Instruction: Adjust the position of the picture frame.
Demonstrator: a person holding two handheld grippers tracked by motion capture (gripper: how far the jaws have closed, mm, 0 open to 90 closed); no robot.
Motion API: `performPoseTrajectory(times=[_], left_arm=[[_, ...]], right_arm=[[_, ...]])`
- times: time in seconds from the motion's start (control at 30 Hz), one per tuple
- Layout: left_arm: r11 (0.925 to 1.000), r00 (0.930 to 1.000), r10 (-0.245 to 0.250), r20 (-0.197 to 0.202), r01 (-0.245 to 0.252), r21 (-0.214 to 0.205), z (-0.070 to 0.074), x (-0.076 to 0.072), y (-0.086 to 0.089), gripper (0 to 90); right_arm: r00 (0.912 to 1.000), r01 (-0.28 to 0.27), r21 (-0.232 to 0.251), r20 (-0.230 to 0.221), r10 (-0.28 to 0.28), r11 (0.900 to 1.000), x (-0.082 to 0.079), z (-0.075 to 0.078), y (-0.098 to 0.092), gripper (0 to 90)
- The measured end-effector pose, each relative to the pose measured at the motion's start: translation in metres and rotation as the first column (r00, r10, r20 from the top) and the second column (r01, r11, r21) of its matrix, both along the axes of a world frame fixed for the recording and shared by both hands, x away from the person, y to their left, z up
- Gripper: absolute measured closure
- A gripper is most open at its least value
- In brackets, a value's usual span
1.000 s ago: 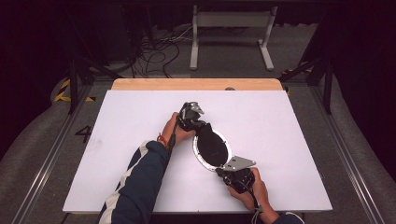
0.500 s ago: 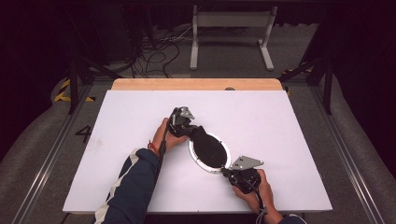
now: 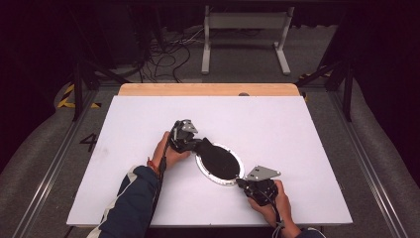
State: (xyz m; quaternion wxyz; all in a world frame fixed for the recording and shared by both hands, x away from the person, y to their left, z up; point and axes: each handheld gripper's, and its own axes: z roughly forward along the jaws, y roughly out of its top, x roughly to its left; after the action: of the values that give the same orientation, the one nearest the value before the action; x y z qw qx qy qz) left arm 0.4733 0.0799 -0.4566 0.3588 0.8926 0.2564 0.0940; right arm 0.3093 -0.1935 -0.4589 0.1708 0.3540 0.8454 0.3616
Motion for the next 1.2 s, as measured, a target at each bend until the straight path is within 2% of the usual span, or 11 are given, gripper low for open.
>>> performPoseTrajectory(times=[0.2,0.37,0.43,0.53,0.63,0.67,0.77,0.87,1.0,1.07,1.2], left_arm=[[0.9998,1.0000,0.008,-0.006,-0.008,-0.021,-0.002,-0.003,0.003,90.0],[1.0000,1.0000,0.003,-0.001,-0.003,-0.008,-0.001,-0.005,0.005,90.0],[0.9999,1.0000,0.001,-0.010,-0.001,-0.017,-0.001,-0.006,0.006,90.0],[0.9994,0.9995,-0.012,-0.029,0.011,-0.032,-0.002,-0.007,0.011,90.0],[0.9995,0.9998,-0.012,-0.019,0.012,-0.029,-0.002,-0.011,0.012,90.0],[0.9995,0.9997,-0.012,-0.021,0.012,-0.029,-0.002,-0.012,0.013,90.0],[0.9994,0.9994,-0.030,-0.020,0.029,-0.017,-0.001,-0.015,0.015,90.0],[0.9979,0.9979,-0.064,0.004,0.064,0.014,0.000,-0.018,0.017,90.0],[0.9973,0.9970,-0.073,-0.025,0.073,-0.009,-0.001,-0.022,0.022,90.0],[0.9968,0.9965,-0.079,-0.027,0.079,-0.014,-0.001,-0.025,0.024,90.0],[0.9959,0.9956,-0.091,-0.024,0.091,-0.005,-0.001,-0.029,0.027,90.0]], right_arm=[[0.9998,-0.021,-0.004,0.003,0.021,0.9998,-0.003,0.000,0.004,90.0],[0.9997,-0.024,-0.002,0.000,0.024,0.9997,-0.002,0.000,0.005,90.0],[0.9997,-0.023,-0.007,0.000,0.023,0.9997,-0.002,0.000,0.005,90.0],[0.9999,0.003,-0.041,0.013,-0.003,0.9992,-0.001,0.003,0.003,90.0],[0.9994,0.028,0.001,-0.020,-0.028,0.9996,0.005,0.003,-0.006,90.0],[0.9993,0.028,-0.001,-0.024,-0.028,0.9996,0.005,0.002,-0.008,90.0],[0.9995,0.019,-0.006,-0.026,-0.019,0.9998,0.002,0.003,-0.006,90.0],[0.9997,-0.010,-0.013,-0.021,0.009,0.9999,-0.002,0.002,0.000,90.0],[0.9993,-0.033,-0.007,-0.018,0.033,0.9994,-0.006,0.001,0.005,90.0],[0.9992,-0.032,0.003,-0.022,0.032,0.9995,-0.007,0.001,0.006,90.0],[0.9994,-0.033,-0.015,-0.010,0.033,0.9993,-0.009,0.001,0.011,90.0]])
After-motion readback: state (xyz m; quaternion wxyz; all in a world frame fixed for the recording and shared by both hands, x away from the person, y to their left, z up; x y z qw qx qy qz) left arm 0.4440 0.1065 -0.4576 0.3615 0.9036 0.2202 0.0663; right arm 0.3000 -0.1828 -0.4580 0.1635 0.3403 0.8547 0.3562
